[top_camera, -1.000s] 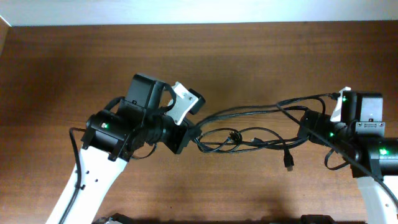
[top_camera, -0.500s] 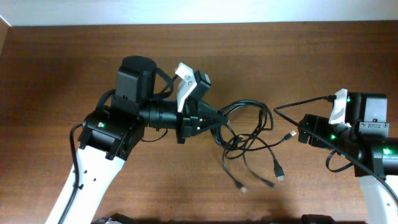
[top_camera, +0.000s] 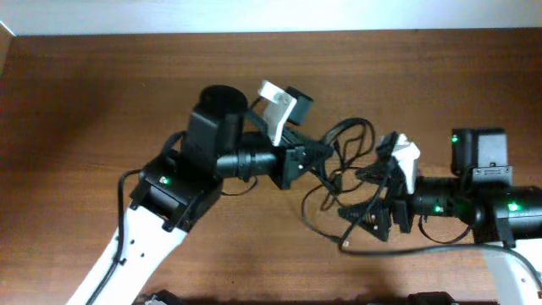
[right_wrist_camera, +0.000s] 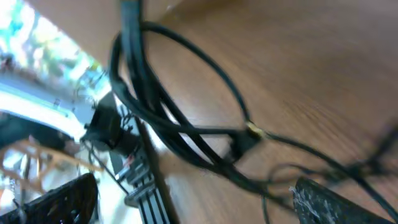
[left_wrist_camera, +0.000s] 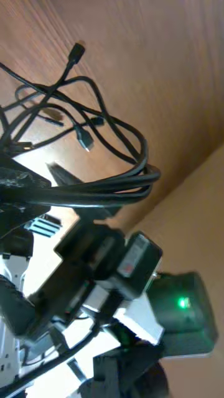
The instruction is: Untangle cables
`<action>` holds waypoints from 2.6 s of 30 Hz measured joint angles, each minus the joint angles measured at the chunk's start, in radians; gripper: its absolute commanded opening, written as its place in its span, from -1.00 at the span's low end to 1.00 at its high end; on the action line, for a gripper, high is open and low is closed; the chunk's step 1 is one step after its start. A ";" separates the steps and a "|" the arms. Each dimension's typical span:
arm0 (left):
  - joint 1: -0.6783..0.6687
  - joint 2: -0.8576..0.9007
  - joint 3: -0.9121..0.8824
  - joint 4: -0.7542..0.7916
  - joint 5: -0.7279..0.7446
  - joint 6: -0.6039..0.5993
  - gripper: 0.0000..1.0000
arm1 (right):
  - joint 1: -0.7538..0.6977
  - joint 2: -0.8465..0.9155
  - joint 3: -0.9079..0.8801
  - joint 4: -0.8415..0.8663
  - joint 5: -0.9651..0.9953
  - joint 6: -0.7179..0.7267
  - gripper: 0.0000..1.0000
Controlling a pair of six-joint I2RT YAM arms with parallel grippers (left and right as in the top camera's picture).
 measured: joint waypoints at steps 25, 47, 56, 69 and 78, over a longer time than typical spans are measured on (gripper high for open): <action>-0.022 0.091 0.000 0.016 -0.067 0.021 -1.00 | 0.092 0.084 0.001 -0.272 -0.145 -0.464 0.82; -0.021 0.100 0.000 0.116 0.296 0.209 -1.00 | 0.071 0.084 0.000 -0.203 -0.112 -0.331 0.98; -0.026 0.100 -0.005 0.089 0.002 0.008 -1.00 | 0.220 0.084 0.002 -0.205 -0.109 -0.317 0.97; -0.005 0.100 -0.002 -0.115 -0.176 0.031 -1.00 | 0.078 0.084 0.001 -0.089 0.242 0.037 0.98; -0.005 0.100 -0.002 -0.155 -0.219 0.043 -1.00 | 0.046 0.084 0.001 -0.026 0.091 0.219 0.98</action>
